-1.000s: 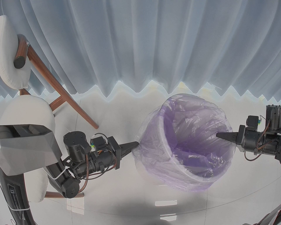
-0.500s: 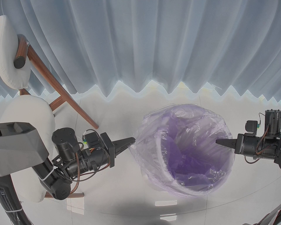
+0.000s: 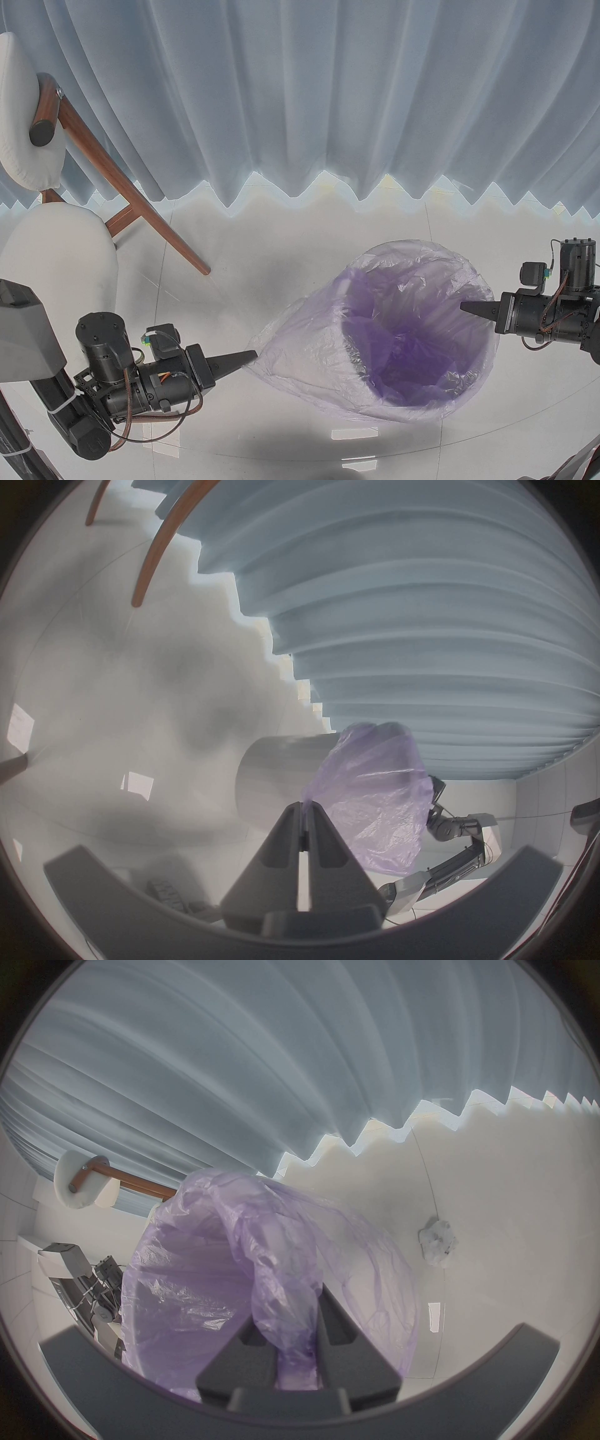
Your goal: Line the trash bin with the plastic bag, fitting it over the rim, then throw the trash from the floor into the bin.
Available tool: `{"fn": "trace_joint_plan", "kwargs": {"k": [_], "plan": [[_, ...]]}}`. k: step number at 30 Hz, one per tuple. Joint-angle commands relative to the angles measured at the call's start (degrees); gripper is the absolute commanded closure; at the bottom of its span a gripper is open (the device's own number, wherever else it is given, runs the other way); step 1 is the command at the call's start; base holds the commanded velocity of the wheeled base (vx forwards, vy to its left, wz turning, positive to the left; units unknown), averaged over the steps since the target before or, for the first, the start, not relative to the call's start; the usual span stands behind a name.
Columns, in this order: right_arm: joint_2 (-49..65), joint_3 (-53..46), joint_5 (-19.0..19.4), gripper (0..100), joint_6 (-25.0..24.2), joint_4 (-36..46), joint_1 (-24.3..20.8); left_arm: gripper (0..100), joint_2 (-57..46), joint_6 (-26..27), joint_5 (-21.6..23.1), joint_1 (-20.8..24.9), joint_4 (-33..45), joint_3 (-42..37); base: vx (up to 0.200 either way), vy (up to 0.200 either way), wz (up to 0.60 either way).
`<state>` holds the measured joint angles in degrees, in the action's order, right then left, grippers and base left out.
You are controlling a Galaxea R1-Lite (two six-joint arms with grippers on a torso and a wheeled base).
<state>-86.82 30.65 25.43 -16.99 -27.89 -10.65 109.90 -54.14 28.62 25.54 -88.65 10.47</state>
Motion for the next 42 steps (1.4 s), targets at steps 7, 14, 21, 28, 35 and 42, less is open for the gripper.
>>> {"fn": "trace_joint_plan", "kwargs": {"k": [7,14,21,28,35,42], "plan": [[0.42,0.03,-0.2,100,0.21,-0.32,-0.77,100,11.65,0.7,-0.59,5.22,-0.12,4.29,0.0,0.0,0.0],[0.86,0.64,-0.2,100,0.03,-0.32,-0.77,100,13.5,0.7,-0.67,6.54,-0.12,5.79,0.0,0.0,0.0],[0.95,0.55,-0.2,100,-0.06,-0.32,-0.77,0,13.85,0.26,-2.7,7.16,-0.03,5.61,0.0,0.0,0.0],[0.6,0.38,-0.2,100,0.12,-0.41,-0.68,0,9.28,0.61,-9.73,6.45,-0.03,-1.68,0.0,0.0,0.0],[-1.25,0.11,-0.12,100,2.32,-1.11,-0.68,0,-5.4,0.0,-11.22,5.4,0.32,-10.47,0.0,0.0,0.0],[-4.85,-1.03,-0.82,100,7.41,-5.77,-0.86,0,-17.26,-0.27,-10.87,2.59,0.5,-9.24,0.0,0.0,0.0]]}}
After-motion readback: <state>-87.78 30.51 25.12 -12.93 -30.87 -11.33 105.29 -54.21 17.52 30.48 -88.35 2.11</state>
